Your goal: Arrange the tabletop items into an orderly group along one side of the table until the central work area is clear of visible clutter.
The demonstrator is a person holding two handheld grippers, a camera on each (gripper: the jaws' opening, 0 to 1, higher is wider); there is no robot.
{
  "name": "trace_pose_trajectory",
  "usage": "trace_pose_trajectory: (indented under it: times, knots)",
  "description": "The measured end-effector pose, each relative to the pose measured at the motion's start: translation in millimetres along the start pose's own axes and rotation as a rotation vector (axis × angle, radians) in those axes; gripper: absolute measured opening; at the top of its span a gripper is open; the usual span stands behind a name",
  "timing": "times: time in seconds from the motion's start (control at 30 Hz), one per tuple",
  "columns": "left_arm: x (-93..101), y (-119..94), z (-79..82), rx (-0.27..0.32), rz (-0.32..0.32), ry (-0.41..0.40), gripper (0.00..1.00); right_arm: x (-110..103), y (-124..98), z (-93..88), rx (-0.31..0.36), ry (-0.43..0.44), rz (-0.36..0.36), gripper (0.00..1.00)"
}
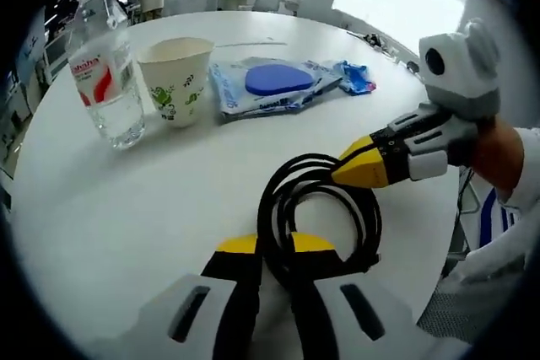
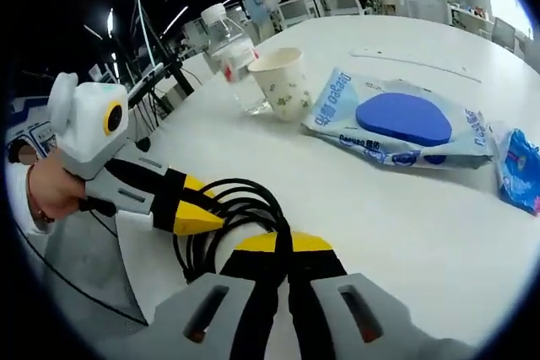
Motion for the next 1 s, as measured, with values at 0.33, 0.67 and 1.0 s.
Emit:
trace_pose_trajectory:
  times: [0.33,0.67,1.0]
  knots:
    - [3.7,-11,8.2,0.036,-0.021,-0.079,0.04,-5,-14,10.3,0.033,-0.014,0.007,0.00]
    - [15.3,-27,24.1,0.087,-0.036,-0.075,0.02,-7,-34,27.3,0.085,-0.052,-0.003,0.00]
    - [31.2,-44,49.4,0.140,-0.050,-0.048,0.01,-3,-59,49.4,0.150,-0.078,-0.021,0.00]
Point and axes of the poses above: the point that each gripper's makers call its tool centre point, and the gripper's own axes: y roughly forward along the fingers, x roughly to its right, z roughly out of its top, the point moved 1 cm from there along -y, roughly backward along the fingers, and after that the axes turned 10 degrees about -y, right-handed, at the moved point
